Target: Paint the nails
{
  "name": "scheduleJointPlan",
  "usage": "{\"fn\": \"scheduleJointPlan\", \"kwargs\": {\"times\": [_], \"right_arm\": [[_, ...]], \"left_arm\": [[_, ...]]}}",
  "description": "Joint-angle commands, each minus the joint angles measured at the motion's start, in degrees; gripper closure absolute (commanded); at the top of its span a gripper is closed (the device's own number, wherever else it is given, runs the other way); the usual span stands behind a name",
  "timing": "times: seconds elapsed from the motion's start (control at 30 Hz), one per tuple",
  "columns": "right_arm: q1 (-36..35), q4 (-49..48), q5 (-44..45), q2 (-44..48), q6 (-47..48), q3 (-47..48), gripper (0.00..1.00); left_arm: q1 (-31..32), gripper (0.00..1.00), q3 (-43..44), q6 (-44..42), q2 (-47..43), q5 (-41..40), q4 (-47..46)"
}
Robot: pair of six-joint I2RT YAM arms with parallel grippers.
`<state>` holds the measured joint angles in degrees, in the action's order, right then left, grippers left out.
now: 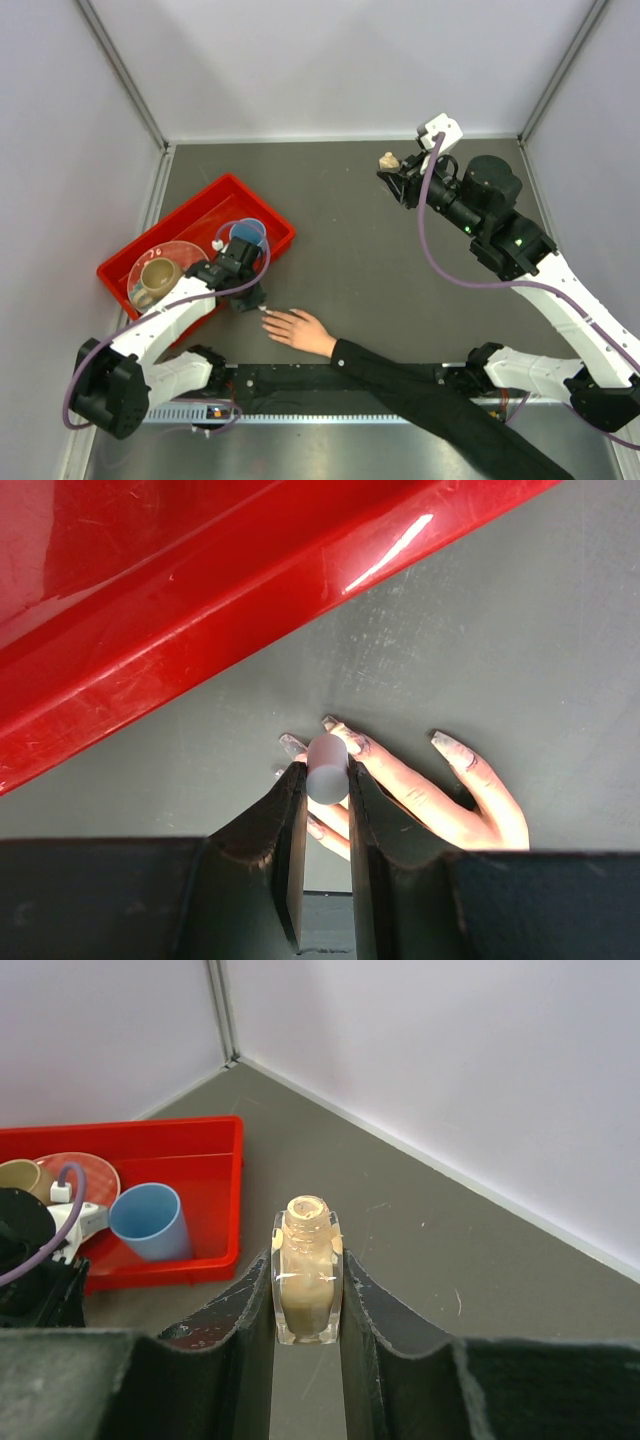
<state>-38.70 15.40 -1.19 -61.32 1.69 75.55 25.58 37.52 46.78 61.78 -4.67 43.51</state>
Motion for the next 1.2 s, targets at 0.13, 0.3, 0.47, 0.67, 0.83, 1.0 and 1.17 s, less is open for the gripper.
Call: {"fn": "scheduleJointPlan", "kwargs": {"times": [0.13, 0.3, 0.47, 0.67, 0.83, 1.0, 1.17], "right_arm": [[0.4, -4.1, -0.4, 0.4, -0.4, 2.1, 1.00], [0.5, -4.0, -0.4, 0.3, -0.3, 2.1, 1.00], [0.5, -4.0, -0.3, 0.4, -0.3, 2.0, 1.00], [0.4, -4.1, -0.4, 0.4, -0.4, 1.9, 1.00], [0.5, -4.1, -0.4, 0.4, -0.5, 1.8, 1.00], [0.5, -4.1, -0.5, 0.4, -0.6, 1.7, 1.00], [0.6, -4.2, -0.5, 0.4, -0.7, 1.6, 1.00]], "left_arm": [[-0.4, 1.00, 2.2, -0.1, 0.3, -1.5, -1.1], [-0.4, 1.00, 2.3, -0.1, 0.6, -1.4, -1.2], [-0.4, 1.00, 2.4, -0.1, 0.6, -1.5, -1.1], [-0.4, 1.00, 2.3, -0.1, 0.8, -1.6, -1.2], [-0.4, 1.00, 2.5, -0.2, 1.0, -1.7, -1.4], [-0.5, 1.00, 3.3, -0.7, 1.2, -1.6, -1.6], [-0.4, 1.00, 3.4, -0.7, 1.4, -1.2, -1.6]]}}
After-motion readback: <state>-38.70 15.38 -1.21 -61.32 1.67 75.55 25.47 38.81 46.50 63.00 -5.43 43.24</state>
